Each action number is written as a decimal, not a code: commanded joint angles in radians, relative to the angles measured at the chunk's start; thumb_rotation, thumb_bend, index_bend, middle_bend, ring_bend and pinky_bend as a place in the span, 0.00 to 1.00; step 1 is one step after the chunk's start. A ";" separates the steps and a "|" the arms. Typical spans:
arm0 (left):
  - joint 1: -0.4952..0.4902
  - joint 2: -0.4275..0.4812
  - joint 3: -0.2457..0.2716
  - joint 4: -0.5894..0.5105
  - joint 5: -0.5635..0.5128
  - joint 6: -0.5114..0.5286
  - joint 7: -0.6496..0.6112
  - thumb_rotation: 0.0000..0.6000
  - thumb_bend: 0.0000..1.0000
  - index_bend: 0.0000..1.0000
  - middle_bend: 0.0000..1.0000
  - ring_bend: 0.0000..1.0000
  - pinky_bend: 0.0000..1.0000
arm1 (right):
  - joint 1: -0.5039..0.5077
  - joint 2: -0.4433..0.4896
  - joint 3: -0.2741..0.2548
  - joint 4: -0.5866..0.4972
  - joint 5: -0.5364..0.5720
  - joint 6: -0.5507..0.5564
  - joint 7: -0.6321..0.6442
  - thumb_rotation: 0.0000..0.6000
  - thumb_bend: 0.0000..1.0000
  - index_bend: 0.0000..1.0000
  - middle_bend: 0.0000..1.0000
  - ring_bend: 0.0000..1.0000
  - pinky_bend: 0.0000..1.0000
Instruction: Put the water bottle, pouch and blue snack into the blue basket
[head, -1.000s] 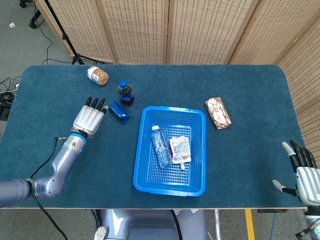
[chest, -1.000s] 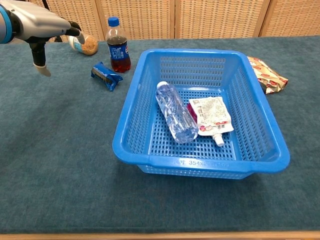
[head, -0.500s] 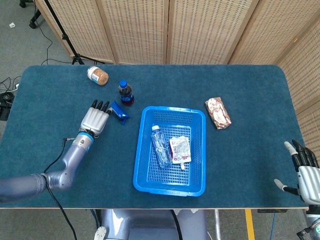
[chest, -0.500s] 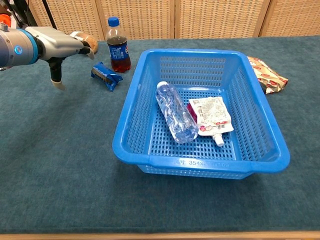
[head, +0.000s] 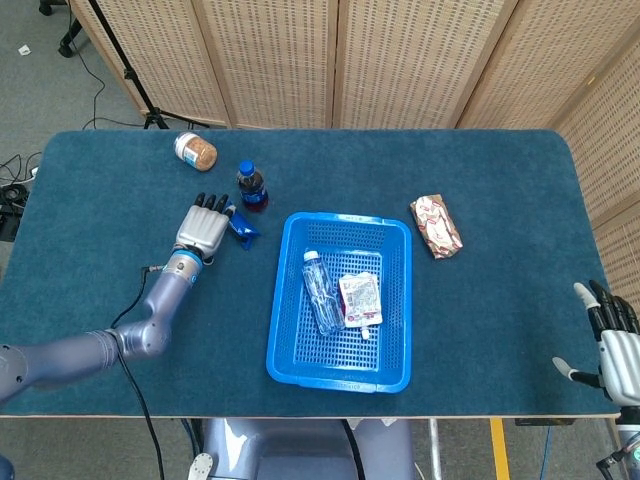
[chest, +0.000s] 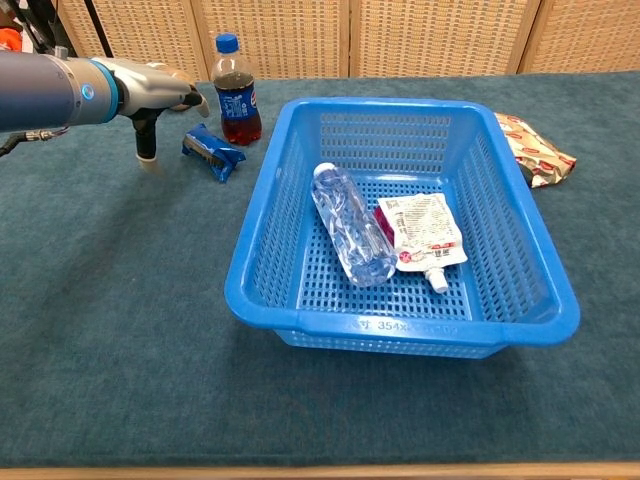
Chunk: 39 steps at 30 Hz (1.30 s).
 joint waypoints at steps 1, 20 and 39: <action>-0.016 -0.024 -0.003 0.038 -0.011 -0.032 -0.015 1.00 0.16 0.00 0.00 0.00 0.05 | 0.002 -0.002 0.002 0.004 0.005 -0.005 0.001 1.00 0.16 0.01 0.00 0.00 0.00; -0.079 0.185 0.130 -0.278 -0.169 -0.103 -0.006 1.00 0.17 0.00 0.00 0.00 0.07 | 0.001 -0.002 0.000 0.000 -0.004 -0.002 -0.005 1.00 0.16 0.01 0.00 0.00 0.00; 0.017 0.578 0.146 -0.667 0.125 0.030 -0.206 1.00 0.18 0.01 0.00 0.02 0.11 | -0.006 0.001 -0.012 -0.036 -0.044 0.028 -0.039 1.00 0.16 0.01 0.00 0.00 0.00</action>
